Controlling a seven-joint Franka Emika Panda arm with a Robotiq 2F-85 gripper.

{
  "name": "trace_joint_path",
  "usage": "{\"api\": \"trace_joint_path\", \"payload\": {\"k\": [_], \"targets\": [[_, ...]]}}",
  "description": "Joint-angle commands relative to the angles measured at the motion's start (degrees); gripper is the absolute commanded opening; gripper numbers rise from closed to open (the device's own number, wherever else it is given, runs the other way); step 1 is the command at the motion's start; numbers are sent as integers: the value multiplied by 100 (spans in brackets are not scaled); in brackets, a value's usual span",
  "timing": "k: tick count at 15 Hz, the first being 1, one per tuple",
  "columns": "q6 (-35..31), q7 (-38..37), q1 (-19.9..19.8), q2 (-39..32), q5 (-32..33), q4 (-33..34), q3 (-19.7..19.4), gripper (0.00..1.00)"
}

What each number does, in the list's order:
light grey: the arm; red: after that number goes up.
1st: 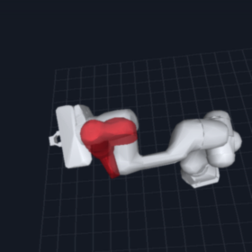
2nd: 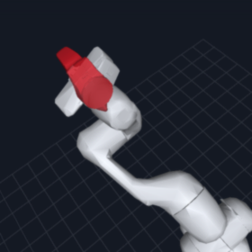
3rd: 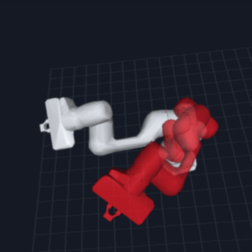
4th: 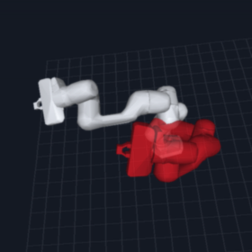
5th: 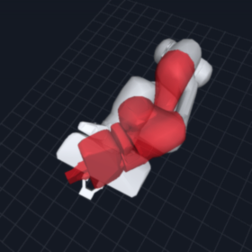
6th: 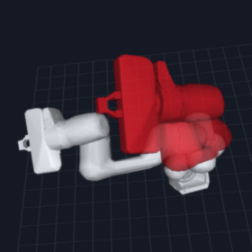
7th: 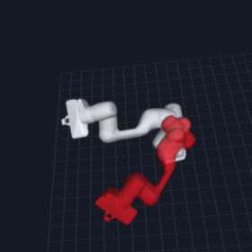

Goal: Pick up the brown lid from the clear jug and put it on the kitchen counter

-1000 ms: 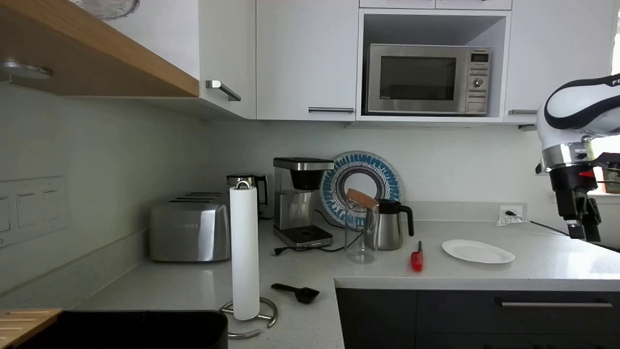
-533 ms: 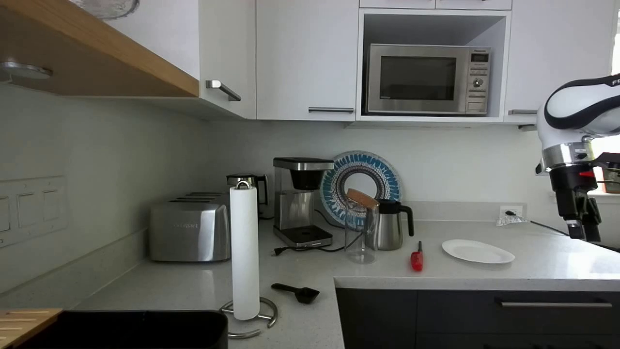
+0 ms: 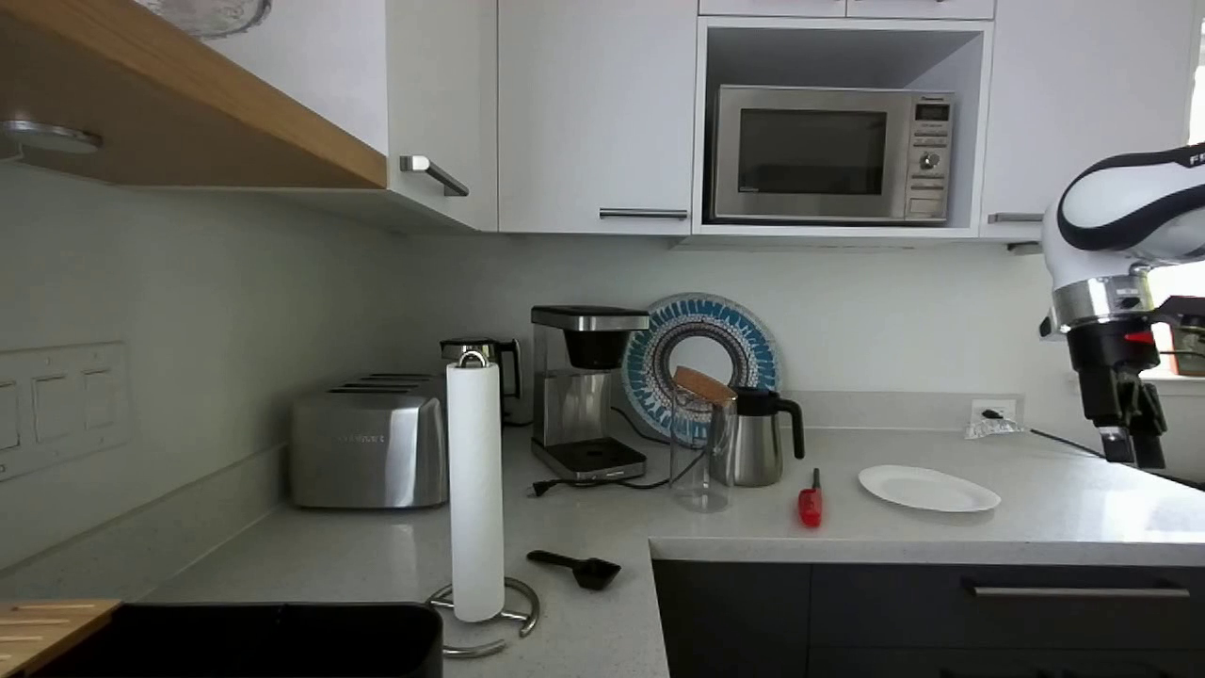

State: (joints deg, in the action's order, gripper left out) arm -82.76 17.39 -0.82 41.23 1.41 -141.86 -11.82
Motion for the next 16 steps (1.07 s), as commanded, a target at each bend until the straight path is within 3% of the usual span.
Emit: {"api": "trace_joint_path", "payload": {"k": [1,7,12,16], "targets": [[6,10,-10,-15,-22,108,136,100],[-439,-240,163,-566,-49,943,538,100],[-727,-638,308,-1283,111,2086,1155,100],[-806,-915,545,-1604,363,2589,1802,100]]}}
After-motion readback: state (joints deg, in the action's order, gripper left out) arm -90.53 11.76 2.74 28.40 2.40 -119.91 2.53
